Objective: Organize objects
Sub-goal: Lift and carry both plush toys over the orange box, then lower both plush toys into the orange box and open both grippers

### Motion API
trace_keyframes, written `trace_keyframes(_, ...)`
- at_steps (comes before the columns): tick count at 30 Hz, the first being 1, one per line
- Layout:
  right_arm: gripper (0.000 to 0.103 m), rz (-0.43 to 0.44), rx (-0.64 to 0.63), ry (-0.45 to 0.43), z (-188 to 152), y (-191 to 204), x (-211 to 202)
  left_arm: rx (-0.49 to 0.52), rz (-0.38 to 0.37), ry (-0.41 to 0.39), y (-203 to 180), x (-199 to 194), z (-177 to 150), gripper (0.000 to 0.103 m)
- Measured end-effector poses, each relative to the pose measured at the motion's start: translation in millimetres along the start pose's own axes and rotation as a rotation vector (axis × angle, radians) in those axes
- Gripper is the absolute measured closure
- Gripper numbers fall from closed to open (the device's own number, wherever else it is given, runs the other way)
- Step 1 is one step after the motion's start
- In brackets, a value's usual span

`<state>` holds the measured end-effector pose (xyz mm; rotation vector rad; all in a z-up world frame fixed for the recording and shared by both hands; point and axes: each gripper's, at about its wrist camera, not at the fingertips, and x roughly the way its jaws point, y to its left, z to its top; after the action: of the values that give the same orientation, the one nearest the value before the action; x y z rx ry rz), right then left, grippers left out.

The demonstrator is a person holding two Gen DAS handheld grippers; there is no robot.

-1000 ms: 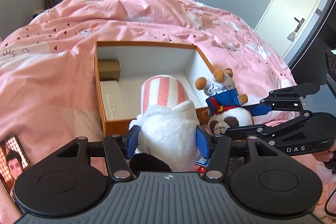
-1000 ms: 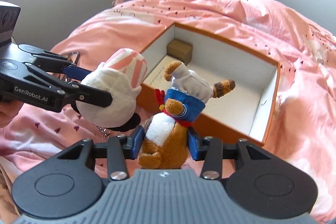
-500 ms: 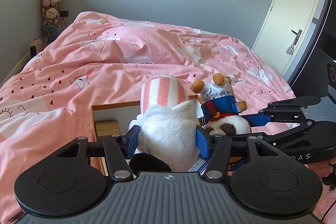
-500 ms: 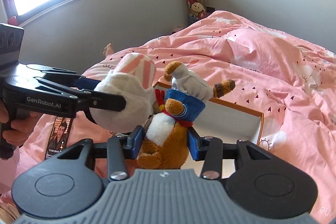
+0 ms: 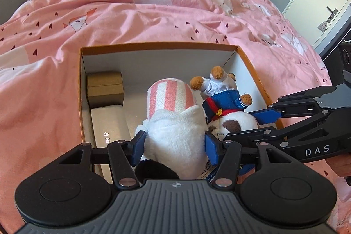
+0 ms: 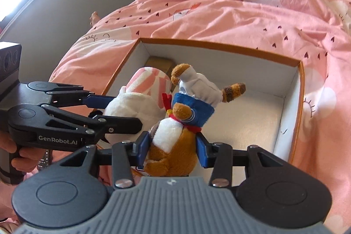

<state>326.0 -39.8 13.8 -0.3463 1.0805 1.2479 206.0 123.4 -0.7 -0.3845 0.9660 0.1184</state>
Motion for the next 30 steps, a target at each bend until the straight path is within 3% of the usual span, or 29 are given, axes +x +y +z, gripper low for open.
trace_keyframes(11,0.056,0.027,-0.033,0.164,3.7,-23.8,57.5,-0.039,0.035,0.094,8.6,39.5,-6.4,0.039)
trace_keyframes(15,0.056,0.039,-0.032,0.208,3.4,-29.6,74.0,-0.025,0.083,0.123,6.0,49.4,-8.2,0.039)
trace_keyframes(30,0.051,0.092,-0.021,0.237,4.4,-39.0,94.6,-0.024,0.044,0.142,16.1,55.1,-4.5,0.031)
